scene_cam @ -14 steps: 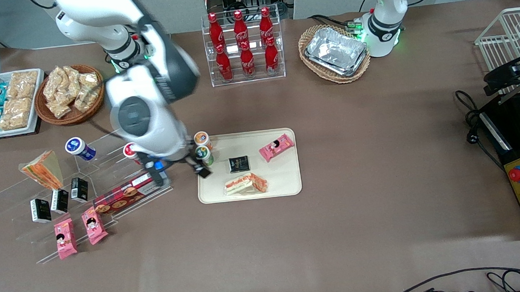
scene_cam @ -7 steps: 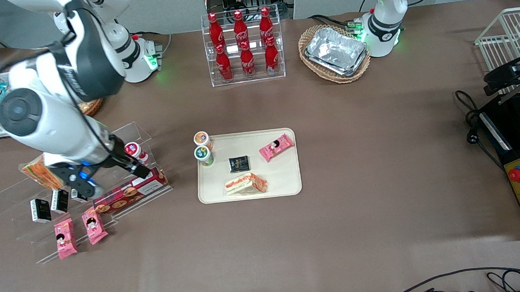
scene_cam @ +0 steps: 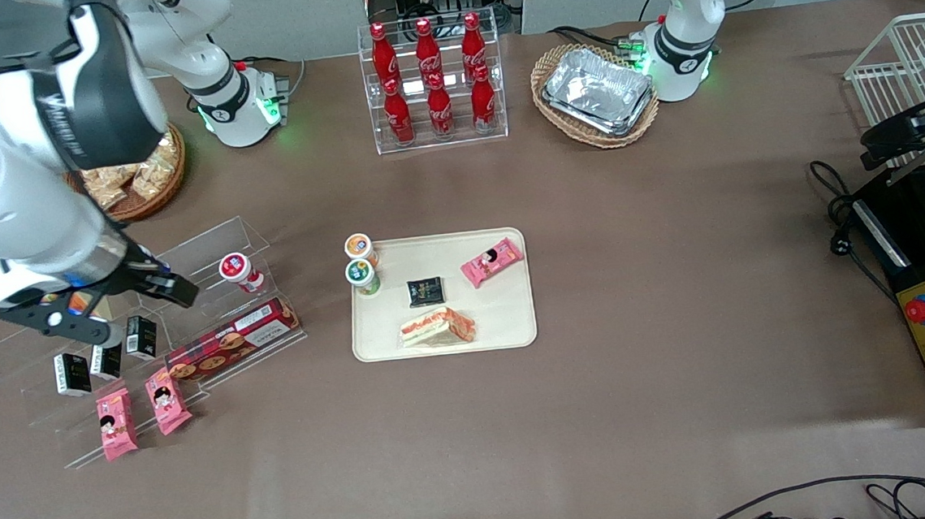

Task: Place sandwich on tray
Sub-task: 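Open the right gripper and withdraw it back toward the rack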

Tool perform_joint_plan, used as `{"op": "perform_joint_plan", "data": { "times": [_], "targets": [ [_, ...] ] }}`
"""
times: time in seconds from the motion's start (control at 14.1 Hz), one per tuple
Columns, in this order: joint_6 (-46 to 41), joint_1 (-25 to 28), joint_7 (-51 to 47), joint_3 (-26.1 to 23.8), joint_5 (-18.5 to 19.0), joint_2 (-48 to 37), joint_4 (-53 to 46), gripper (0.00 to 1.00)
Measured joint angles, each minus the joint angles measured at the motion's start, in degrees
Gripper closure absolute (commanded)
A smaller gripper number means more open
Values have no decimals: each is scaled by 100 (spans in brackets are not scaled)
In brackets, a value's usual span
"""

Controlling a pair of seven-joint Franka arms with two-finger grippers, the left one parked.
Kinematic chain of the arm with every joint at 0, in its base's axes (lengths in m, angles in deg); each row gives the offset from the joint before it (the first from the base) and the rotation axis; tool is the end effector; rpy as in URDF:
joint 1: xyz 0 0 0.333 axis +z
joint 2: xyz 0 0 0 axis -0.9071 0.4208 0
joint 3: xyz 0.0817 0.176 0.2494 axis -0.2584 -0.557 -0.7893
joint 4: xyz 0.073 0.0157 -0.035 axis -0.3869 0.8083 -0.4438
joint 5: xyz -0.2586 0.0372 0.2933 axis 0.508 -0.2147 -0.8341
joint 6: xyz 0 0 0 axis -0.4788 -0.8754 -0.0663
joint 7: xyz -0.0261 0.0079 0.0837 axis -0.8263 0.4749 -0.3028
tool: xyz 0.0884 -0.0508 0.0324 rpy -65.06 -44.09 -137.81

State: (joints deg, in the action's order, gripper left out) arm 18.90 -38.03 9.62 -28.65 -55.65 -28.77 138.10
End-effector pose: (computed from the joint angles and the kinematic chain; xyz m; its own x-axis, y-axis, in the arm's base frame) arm 0.5925 0.1029 0.5554 0.9428 -0.3333 0.0066 -0.3306 -0.9323 0.1468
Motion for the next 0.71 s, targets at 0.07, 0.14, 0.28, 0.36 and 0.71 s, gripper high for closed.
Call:
{"op": "perform_joint_plan", "data": {
  "times": [0.07, 0.14, 0.28, 0.36, 0.71],
  "targets": [
    [-1, -302, 284, -198, 3, -47, 13, 0],
    [-2, -621, 589, -419, 4, -97, 26, 0],
    [-3, -1267, 1070, -959, 5, -201, 39, 0],
    [-3, -1566, 1253, -1233, 6, -259, 39, 0],
    [1, -2308, 2556, -1522, -22, -547, 43, 0]
  ]
}}
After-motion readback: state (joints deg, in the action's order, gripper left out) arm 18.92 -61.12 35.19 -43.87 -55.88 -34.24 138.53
